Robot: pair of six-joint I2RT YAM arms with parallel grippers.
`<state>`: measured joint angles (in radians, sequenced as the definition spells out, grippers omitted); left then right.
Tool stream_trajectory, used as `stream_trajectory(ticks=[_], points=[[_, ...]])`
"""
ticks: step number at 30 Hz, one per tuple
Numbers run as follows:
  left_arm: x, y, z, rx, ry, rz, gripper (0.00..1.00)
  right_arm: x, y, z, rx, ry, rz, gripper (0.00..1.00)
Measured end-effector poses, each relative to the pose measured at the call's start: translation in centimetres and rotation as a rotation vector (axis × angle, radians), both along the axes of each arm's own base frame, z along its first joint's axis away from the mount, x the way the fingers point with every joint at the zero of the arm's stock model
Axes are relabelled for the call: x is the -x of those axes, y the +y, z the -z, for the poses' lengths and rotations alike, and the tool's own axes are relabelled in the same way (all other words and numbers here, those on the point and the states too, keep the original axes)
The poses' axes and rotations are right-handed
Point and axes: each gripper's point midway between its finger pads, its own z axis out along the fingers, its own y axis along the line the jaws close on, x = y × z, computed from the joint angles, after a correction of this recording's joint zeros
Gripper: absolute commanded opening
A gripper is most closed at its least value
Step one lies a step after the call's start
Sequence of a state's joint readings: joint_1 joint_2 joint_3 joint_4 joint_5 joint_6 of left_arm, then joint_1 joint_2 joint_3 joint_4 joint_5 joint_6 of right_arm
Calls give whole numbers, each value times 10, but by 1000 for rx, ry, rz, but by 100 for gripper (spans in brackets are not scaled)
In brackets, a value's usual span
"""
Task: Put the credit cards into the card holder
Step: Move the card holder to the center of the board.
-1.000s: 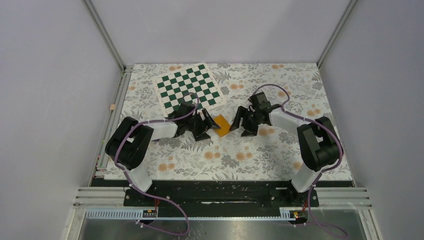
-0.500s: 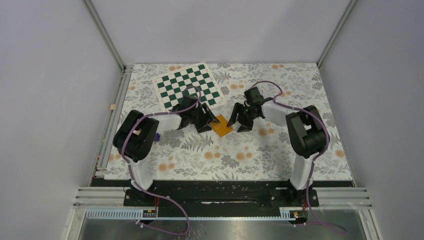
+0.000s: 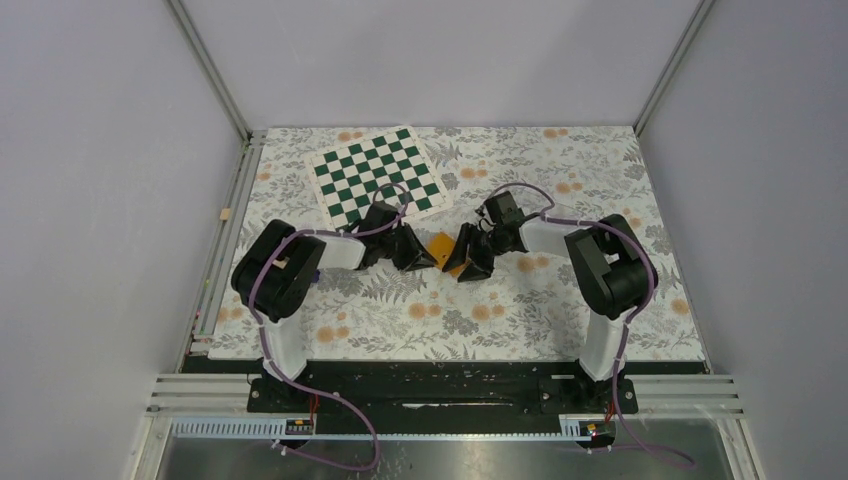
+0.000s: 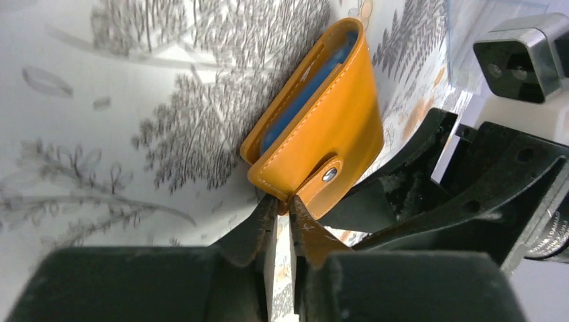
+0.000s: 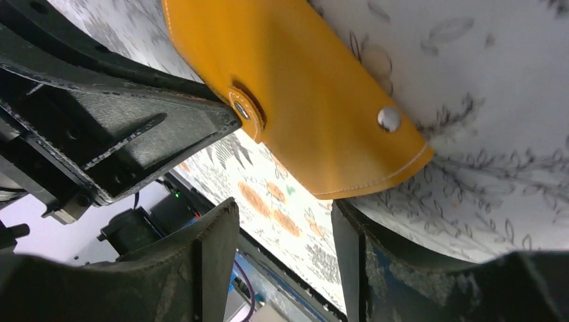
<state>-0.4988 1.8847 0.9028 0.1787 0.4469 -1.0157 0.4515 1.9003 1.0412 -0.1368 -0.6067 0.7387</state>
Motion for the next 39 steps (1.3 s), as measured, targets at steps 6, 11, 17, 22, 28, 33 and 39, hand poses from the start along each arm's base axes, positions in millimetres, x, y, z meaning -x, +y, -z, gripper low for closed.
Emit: stream_trajectory(ticks=[6,11,17,22,28,33,39], points=[[30,12,-7,-2,-5,24,0,27,-7,-6,-4,38,-19,63],[47,23,-17,-13,-32,41,0,38,-18,-30,24,-2,-48,69],[58,30,-30,-16,-79,61,0,31,-32,-46,127,-72,-85,74],[63,28,-33,-2,-89,98,0,16,-26,-47,134,-79,-115,75],[75,26,-29,14,-77,176,0,15,-20,-21,135,8,-136,72],[79,28,-18,-12,-30,204,0,14,-14,-7,121,55,-145,70],[73,22,-19,67,-13,215,0,11,-4,-3,63,67,-138,69]])
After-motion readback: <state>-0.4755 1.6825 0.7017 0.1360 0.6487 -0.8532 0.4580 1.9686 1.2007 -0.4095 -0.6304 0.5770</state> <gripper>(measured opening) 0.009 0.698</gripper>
